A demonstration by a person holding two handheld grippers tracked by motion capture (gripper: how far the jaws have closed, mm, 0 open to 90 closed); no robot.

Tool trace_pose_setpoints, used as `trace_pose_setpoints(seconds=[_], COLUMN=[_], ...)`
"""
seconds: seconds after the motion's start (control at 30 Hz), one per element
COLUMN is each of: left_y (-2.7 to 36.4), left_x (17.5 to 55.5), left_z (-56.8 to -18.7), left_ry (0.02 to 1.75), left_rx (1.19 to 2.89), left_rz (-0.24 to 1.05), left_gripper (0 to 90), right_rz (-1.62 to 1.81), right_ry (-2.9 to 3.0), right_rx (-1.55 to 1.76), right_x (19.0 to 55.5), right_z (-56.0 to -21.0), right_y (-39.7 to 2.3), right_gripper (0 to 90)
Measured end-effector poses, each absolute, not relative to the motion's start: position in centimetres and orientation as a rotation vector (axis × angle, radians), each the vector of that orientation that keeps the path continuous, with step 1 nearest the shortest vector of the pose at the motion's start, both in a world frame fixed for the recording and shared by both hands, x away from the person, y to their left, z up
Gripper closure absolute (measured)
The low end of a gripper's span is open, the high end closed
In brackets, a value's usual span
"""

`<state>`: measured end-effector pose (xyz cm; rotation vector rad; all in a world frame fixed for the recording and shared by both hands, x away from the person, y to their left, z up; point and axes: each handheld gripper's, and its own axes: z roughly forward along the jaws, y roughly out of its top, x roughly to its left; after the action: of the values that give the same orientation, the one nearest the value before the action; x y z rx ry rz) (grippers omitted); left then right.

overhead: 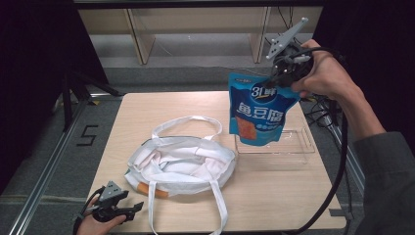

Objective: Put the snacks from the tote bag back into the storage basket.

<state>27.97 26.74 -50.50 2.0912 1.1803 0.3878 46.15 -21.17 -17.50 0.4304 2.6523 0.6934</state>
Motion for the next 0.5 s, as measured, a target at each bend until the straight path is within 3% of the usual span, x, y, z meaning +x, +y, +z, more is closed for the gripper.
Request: trace_pose_setpoints(seconds=[0.5], left_y=[27.0], left_x=[28.1], left_z=[-50.5], left_ry=[1.162], left_rx=[2.143], left_rz=[0.376], left_gripper=[28.1], right_rz=[0.743], right_ry=[2.654], right_rx=[0.457], right_x=[46.5], right_z=[-20.0], right_y=[-24.3], right_gripper=[90.0])
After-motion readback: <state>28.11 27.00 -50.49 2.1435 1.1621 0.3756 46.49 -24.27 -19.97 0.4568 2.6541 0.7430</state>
